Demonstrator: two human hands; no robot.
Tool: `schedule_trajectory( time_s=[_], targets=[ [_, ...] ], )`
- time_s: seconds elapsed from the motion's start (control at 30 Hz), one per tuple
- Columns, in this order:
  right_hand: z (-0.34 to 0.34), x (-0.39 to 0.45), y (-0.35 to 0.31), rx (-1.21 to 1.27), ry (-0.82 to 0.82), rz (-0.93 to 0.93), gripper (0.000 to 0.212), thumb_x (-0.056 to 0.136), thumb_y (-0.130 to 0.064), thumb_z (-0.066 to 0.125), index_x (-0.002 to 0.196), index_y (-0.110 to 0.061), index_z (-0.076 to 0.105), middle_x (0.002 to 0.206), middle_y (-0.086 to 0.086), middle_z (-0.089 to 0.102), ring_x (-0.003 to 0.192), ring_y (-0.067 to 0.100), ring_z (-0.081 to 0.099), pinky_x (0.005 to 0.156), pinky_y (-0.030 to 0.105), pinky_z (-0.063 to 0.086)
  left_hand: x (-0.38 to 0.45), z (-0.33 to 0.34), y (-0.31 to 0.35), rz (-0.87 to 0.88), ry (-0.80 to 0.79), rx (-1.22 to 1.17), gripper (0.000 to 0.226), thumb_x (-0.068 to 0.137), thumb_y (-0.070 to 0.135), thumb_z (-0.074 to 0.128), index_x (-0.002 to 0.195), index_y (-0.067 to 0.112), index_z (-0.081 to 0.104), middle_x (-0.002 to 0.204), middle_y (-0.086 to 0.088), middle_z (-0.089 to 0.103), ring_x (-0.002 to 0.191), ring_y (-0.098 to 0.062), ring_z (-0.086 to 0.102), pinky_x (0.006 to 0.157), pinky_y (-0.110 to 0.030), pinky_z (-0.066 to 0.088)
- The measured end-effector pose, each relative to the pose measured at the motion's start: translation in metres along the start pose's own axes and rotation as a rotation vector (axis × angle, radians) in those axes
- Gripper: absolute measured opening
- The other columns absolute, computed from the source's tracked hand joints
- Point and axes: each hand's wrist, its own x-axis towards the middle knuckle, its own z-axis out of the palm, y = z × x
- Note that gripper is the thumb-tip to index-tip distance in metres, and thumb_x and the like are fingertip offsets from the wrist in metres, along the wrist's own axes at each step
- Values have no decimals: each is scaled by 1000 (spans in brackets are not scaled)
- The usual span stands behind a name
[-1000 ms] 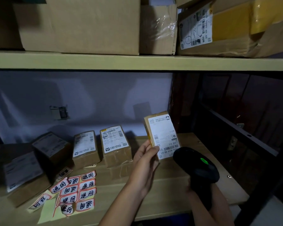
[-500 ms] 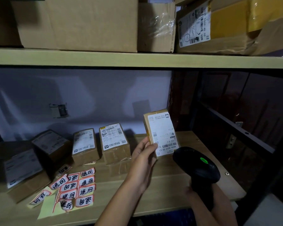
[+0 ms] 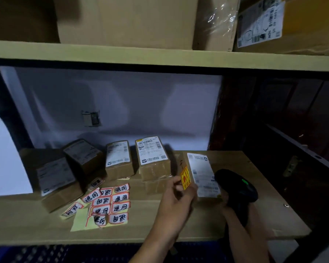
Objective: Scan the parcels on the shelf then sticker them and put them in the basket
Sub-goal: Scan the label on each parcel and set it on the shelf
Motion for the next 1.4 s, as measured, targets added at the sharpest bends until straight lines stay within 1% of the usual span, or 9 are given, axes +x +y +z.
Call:
schedule_trajectory(
  time_s=[0.1,0.27,0.4,0.6,0.7,0.87,1.0,1.2,1.4],
  targets=[
    [22,-10,-10,33,-89,79,46,92,-2,68,134,-14,57,121,6,56,112,18,48,92,32,33,-1,-13,-6,3,32,136,11,101,28,71,108,35,66,80,12,76,76,-12,66,77,-37,51],
    [36,-25,-32,49,-89,98,38,92,-21,70,128,-30,61,119,1,60,108,16,50,93,31,33,-14,-24,-2,138,-43,419,28,103,32,58,128,38,67,122,14,77,116,-5,70,107,-33,52],
    [39,-34,-34,79,-110,116,34,90,-22,72,123,-27,66,117,-2,70,103,16,61,94,34,40,-45,-30,8,252,-44,773,45,97,48,57,141,42,57,136,25,59,125,6,58,110,-17,45],
    [34,-75,-15,39,-354,110,7,86,-14,74,82,-9,72,60,30,66,62,48,64,76,67,50,-110,-63,4,199,169,431,29,83,34,67,106,49,79,107,18,80,104,-1,73,89,-10,51],
    [47,-98,-8,151,-460,143,18,70,-20,85,75,-8,72,46,30,54,42,36,55,52,22,44,-139,-83,-7,128,246,322,28,75,37,71,98,51,79,97,12,84,94,1,76,86,-15,55],
    [78,-128,-2,-157,-812,71,38,80,-33,72,114,-50,65,58,1,65,56,14,63,62,29,53,-165,-124,-12,134,390,188,53,60,51,85,113,45,75,100,-6,81,88,-16,74,89,-41,58],
    [107,-138,4,-356,-981,-30,45,83,-37,70,113,-67,54,94,-32,69,76,-4,67,81,26,59,-178,-161,-15,174,518,300,48,87,2,82,122,31,68,102,11,78,79,-2,73,77,-19,59],
    [143,-143,1,-594,-1128,-100,24,83,-45,62,99,-27,58,85,3,67,73,16,67,71,48,58,-198,-203,-18,189,591,754,40,91,48,77,128,35,66,116,16,69,109,-4,68,89,-10,49],
    [175,-136,4,-679,-1182,3,26,77,-50,57,87,-25,57,70,-4,61,66,20,65,64,43,56,-187,-221,-16,164,610,1177,50,93,59,56,132,30,69,115,17,73,109,-12,66,91,-45,51]
  ],
)
